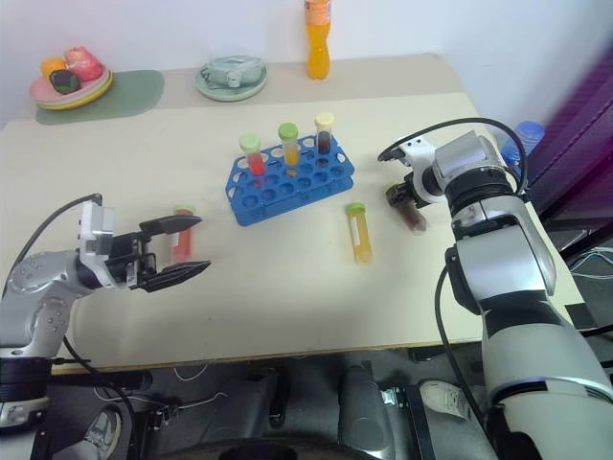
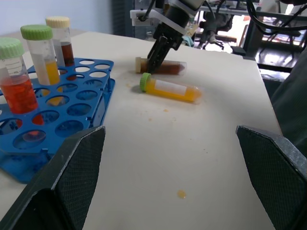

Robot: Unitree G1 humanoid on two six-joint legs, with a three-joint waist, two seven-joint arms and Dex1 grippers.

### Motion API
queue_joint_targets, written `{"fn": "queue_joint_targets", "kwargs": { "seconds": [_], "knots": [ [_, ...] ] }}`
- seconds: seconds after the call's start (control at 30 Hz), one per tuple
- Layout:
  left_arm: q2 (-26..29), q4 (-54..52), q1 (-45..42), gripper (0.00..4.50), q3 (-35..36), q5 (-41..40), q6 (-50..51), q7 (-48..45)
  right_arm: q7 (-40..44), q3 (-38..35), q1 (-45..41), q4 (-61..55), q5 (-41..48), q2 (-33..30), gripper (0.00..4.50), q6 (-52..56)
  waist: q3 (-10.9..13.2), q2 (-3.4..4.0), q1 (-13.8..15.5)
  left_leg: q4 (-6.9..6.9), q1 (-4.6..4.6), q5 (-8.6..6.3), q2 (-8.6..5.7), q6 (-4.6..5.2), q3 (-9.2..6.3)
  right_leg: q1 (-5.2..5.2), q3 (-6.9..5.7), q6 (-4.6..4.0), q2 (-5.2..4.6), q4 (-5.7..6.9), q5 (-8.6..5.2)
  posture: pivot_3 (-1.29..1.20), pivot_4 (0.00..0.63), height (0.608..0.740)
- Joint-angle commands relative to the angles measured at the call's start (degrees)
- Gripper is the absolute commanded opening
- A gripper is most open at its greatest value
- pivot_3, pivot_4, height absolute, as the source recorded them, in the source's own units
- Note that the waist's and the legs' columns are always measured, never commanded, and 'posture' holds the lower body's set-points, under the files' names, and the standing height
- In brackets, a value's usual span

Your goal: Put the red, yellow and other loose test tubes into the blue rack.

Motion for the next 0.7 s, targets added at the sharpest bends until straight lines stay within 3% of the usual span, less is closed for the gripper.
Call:
{"fn": "queue_joint_targets", "kwargs": {
  "seconds": [0.03,0.2,0.37,0.6,0.7],
  "knots": [
    [0.61,-1.77,0.26,4.5,1.64,-1.13,-0.1,0.14,8.31,0.49,2.3,-11.14,1.37,-2.25,1.11,-3.55,0.01,0.01,0.06,-0.01,0.0,0.0,0.0,0.0,0.01,-0.01,0.01,0.0,0.0,0.0,0.0,0.0,0.15,0.74],
    [-0.24,-1.63,0.34,4.5,1.39,-0.89,-0.48,0.9,15.46,-4.09,12.77,-36.5,9.28,-5.44,1.11,-2.9,0.03,0.05,0.27,-0.01,-0.06,0.0,0.0,0.0,-0.01,-0.06,0.0,0.01,0.0,-0.01,0.0,0.0,0.15,0.74],
    [-0.61,-1.3,-0.64,4.5,1.21,-0.46,-0.88,1.83,6.96,-13.18,21.73,-50.25,14.93,0.25,1.11,-8.88,0.02,0.03,0.24,-0.01,-0.05,0.0,0.01,0.0,-0.03,-0.04,0.0,0.01,-0.01,0.01,0.0,0.0,0.15,0.74],
    [-0.79,-1.31,-1.71,4.5,1.48,-0.7,-0.63,2.99,-1.82,-26.36,25.27,-48.21,25.82,15.14,1.11,-23.16,0.02,0.04,0.22,-0.01,-0.05,0.01,0.0,-0.02,-0.03,-0.05,0.02,0.0,-0.01,0.03,0.0,0.0,0.15,0.74],
    [-1.13,-1.95,-1.34,4.5,1.44,-0.86,-0.5,3.56,-7.18,-29.13,24.68,-44.28,25.82,20.0,1.11,-33.34,0.02,0.03,0.22,-0.02,-0.03,0.02,0.01,-0.03,-0.03,-0.04,0.02,0.0,0.0,0.03,0.0,0.0,0.15,0.74]
  ]
}}
